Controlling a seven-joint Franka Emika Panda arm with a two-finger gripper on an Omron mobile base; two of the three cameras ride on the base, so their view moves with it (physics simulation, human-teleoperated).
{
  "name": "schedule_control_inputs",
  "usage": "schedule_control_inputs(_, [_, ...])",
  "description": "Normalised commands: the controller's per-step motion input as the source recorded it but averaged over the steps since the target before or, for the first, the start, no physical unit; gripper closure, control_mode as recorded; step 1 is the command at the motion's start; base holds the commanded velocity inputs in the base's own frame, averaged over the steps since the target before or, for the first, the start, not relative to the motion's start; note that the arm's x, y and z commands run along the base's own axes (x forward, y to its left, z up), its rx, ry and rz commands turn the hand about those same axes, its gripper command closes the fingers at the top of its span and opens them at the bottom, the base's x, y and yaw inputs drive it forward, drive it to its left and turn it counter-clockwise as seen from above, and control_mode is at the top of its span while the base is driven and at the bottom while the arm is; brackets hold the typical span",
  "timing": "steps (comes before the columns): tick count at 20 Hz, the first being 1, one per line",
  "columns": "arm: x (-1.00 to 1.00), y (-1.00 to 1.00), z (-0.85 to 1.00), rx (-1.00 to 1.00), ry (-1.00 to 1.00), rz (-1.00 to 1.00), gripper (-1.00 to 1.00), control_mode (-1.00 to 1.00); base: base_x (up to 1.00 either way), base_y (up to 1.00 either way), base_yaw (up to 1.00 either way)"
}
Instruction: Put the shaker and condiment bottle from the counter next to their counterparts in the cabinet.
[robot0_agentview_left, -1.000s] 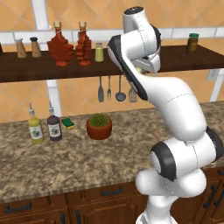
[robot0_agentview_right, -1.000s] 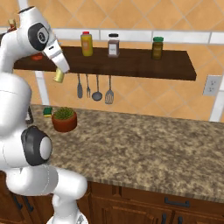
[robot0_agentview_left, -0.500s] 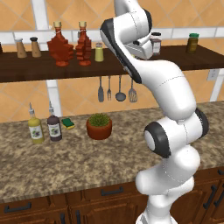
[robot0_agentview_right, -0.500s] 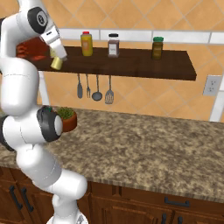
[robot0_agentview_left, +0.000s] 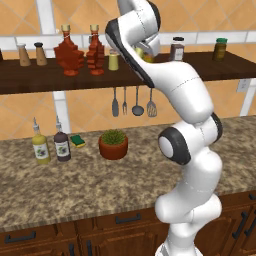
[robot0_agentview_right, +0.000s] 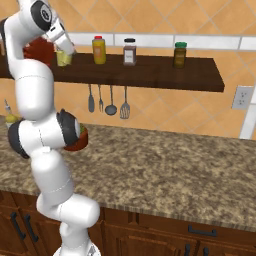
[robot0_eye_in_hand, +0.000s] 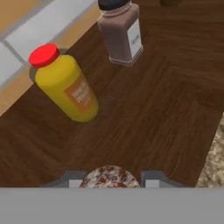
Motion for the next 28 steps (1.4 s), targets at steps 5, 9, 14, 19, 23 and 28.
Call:
schedule_control_inputs(5, [0.36, 0.00, 0.12, -0.12, -0.26, 0.00, 1.00, -1.00, 0.00, 0.00, 0.00])
schedule_control_inputs(9, [0.19, 0.05, 0.19, -0.17, -0.33, 0.00, 1.00, -1.00, 0.00, 0.00, 0.00])
schedule_control_inputs(14, [0.10, 0.06, -0.06, 0.00, -0.01, 0.01, 1.00, -1.00, 0.00, 0.00, 0.00])
schedule_control_inputs(19, [0.44, -0.49, -0.08, 0.00, 0.00, 0.09, 1.00, -1.00, 0.00, 0.00, 0.00])
schedule_control_inputs(23, [0.00, 0.18, -0.07, -0.01, 0.00, 0.00, 1.00, -1.00, 0.00, 0.00, 0.00])
schedule_control_inputs(28, [0.00, 0.14, -0.66, -0.22, 0.00, 0.00, 1.00, -1.00, 0.00, 0.00, 0.00])
